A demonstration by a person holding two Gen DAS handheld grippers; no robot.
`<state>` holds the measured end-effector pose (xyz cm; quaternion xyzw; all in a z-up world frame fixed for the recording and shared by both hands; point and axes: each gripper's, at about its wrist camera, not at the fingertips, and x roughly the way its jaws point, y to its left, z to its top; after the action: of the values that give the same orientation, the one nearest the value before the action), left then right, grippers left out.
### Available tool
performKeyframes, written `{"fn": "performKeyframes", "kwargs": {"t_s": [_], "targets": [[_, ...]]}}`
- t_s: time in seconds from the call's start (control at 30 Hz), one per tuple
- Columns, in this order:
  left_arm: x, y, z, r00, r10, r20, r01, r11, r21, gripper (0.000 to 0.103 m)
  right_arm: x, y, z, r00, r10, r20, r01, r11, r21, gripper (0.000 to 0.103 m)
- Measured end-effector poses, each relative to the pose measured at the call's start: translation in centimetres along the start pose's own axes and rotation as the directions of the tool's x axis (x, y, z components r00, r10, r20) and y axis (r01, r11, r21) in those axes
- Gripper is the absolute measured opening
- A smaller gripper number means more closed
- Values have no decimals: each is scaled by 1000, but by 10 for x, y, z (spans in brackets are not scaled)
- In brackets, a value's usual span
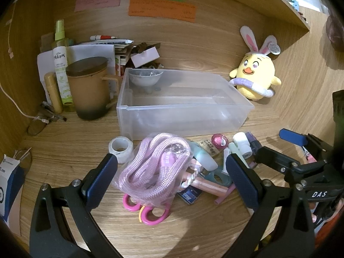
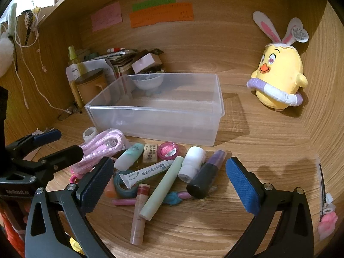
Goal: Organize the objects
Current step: 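Move both tools toward the pile of small items, then grasp the white tape roll with the left tool while the right grasps the purple-capped black bottle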
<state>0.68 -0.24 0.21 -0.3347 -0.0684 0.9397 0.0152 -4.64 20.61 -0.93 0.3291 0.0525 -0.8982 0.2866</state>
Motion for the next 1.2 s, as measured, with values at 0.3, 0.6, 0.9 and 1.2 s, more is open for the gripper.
{"fn": "performKeyframes", "kwargs": {"t_s": [0.3,0.6,0.9,1.2], "targets": [[7,30,6,999,44,-20,-44,998,-45,92,7,-14,3,1000,-28,7,28,999,19,103],[35,67,17,987,116,-109,-122,991,-50,72,28,-50,5,995,-68,-67,74,994,78,77],[73,83,19,974,76,-214,-96,992,-86,59,54,-70,3,983,-90,-159,112,985,134,48],[66,87,14,973,74,-218,-90,994,-68,58,44,-77,-1,979,-76,-187,102,986,134,43]]}}
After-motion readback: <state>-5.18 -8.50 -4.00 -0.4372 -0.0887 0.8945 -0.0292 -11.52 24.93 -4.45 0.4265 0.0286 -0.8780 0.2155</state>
